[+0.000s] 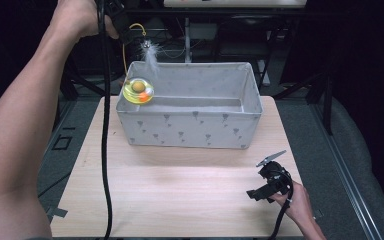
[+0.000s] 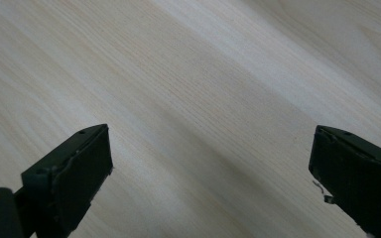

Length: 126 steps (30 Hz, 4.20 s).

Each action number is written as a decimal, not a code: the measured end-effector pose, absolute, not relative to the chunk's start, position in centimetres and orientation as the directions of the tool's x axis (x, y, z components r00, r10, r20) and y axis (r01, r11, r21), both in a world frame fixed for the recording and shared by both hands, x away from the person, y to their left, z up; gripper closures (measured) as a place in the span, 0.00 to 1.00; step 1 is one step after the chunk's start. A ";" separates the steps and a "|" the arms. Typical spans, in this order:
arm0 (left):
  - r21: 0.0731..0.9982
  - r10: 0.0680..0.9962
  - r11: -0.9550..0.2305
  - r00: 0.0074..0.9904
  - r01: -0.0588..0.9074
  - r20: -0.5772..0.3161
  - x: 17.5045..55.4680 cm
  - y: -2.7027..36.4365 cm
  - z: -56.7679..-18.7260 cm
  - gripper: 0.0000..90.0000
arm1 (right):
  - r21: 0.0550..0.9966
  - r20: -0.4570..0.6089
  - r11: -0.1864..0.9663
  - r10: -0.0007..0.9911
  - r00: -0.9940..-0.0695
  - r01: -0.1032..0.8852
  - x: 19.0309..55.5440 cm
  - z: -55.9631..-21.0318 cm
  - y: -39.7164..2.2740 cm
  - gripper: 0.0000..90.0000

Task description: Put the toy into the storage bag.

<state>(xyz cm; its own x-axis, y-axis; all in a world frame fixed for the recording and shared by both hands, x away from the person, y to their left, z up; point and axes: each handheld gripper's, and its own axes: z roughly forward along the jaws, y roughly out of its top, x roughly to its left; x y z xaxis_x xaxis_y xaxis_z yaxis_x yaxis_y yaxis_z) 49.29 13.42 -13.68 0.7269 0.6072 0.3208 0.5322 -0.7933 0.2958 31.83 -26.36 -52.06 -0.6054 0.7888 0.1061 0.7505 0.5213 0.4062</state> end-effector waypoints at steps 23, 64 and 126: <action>0.329 0.656 -0.750 0.706 0.574 0.266 52.9 14.1 -17.8 0.98 | 0.411 0.114 0.513 0.791 -0.601 0.753 31.8 -52.1 -26.4 0.03; 0.311 0.668 -0.738 0.714 0.599 0.210 54.7 15.2 -25.4 0.98 | 0.421 0.110 0.513 0.790 -0.604 0.748 31.6 -51.9 -26.3 0.04; 0.209 0.721 -0.687 0.688 0.696 0.082 54.2 19.5 -34.8 0.98 | 0.392 0.114 0.532 0.781 -0.614 0.750 31.8 -52.2 -26.4 0.04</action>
<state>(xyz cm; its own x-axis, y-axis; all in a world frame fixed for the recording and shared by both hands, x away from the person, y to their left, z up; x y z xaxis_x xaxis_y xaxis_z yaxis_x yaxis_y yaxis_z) 54.17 19.48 -34.82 0.6877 0.7214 0.0819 0.6959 -0.6871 0.2089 31.78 -26.36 -52.15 -0.6137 0.7812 0.1140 0.7504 0.5323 0.3919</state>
